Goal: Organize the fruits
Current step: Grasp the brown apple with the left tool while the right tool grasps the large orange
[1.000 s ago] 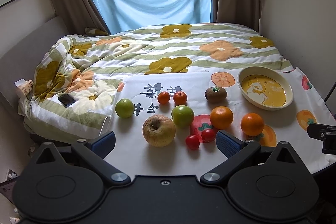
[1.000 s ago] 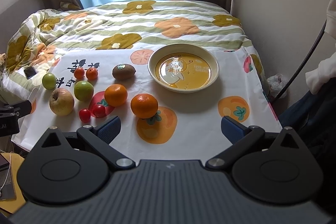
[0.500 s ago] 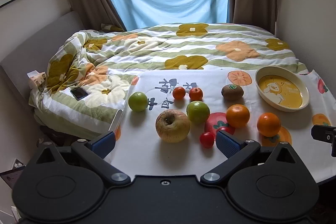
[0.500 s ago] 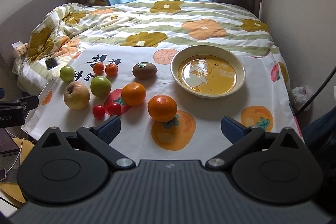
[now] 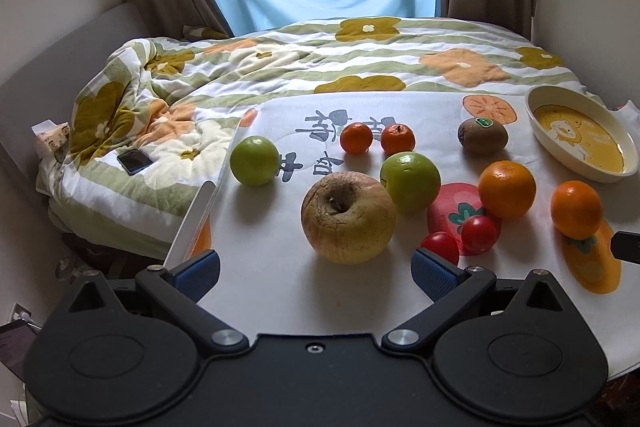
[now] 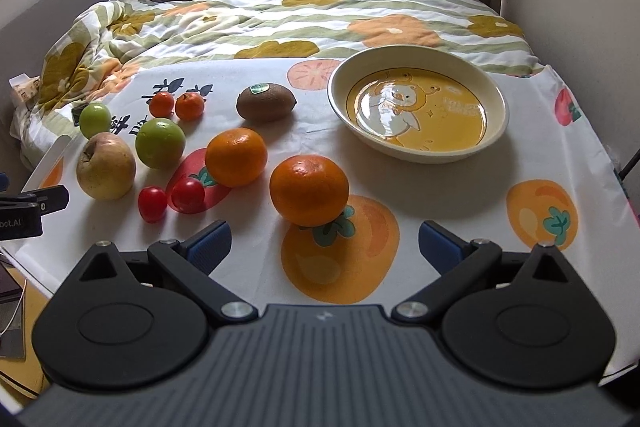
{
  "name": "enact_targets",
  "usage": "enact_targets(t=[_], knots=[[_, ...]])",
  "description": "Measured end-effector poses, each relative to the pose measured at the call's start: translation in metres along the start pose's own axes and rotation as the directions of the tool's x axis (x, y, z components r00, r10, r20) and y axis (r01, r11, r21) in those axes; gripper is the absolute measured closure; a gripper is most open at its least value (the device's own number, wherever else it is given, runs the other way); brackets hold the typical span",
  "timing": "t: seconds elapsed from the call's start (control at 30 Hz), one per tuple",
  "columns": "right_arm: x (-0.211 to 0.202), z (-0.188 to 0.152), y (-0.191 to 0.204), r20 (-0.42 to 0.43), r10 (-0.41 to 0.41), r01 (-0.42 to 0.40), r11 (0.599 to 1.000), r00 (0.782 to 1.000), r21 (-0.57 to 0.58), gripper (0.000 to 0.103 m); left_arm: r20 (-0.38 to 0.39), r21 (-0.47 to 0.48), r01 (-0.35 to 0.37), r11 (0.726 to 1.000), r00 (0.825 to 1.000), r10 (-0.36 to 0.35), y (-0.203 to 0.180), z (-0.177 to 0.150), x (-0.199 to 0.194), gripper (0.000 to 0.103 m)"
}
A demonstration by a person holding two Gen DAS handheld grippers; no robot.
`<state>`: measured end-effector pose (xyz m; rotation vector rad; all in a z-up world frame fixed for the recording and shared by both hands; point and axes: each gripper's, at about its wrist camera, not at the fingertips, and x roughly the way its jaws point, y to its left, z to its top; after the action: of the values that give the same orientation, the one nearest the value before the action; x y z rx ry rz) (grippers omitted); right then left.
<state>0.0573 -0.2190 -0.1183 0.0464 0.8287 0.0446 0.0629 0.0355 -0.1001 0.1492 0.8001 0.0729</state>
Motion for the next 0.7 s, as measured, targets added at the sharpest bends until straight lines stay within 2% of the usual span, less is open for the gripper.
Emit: enact_targets(t=[0.2,0.43,0.7], knots=[[0.025,-0.001,0.002,-0.007,-0.031,0.032,0.999,0.999,0.018,0.000,-0.013,0.034,0.051,0.998,0.999,-0.051,-0.006,0.004,0.033,0.000],[0.044,0.009,0.004,-0.024,-0.040,0.040,0.999,0.999,0.000,0.000,-0.020,0.036,0.062,0.997,0.998,-0.061,-0.010,0.014,0.057,0.001],[0.063,0.018,0.006,-0.047,-0.023,0.023,1.000,0.999,-0.004,0.000,-0.064,0.014,0.081,0.997,0.995,-0.080,-0.009,0.022,0.078,0.011]])
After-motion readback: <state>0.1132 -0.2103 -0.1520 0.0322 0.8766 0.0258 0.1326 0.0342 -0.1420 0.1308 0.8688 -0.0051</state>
